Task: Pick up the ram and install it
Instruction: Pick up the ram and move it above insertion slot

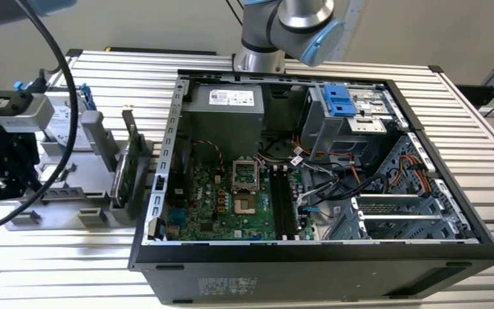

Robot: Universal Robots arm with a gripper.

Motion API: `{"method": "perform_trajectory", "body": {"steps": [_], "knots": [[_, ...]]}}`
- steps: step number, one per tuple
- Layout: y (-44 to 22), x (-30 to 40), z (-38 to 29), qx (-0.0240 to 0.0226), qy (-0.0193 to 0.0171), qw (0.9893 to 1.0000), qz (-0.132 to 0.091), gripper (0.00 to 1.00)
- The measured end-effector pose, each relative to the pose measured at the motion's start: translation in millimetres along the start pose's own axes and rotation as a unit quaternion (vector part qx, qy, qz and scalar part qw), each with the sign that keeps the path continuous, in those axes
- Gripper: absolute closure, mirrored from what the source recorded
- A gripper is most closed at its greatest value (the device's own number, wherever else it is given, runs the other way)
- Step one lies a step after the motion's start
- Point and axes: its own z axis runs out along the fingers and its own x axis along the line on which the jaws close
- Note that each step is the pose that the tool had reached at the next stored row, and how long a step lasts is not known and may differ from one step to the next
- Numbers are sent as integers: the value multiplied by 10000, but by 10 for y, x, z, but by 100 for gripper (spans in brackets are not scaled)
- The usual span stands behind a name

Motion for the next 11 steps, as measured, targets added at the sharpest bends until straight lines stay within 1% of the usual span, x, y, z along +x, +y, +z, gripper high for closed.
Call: {"method": "perform_trajectory", "body": {"steps": [11], "knots": [[4, -2, -112, 0, 1, 10000, 0, 100]]}}
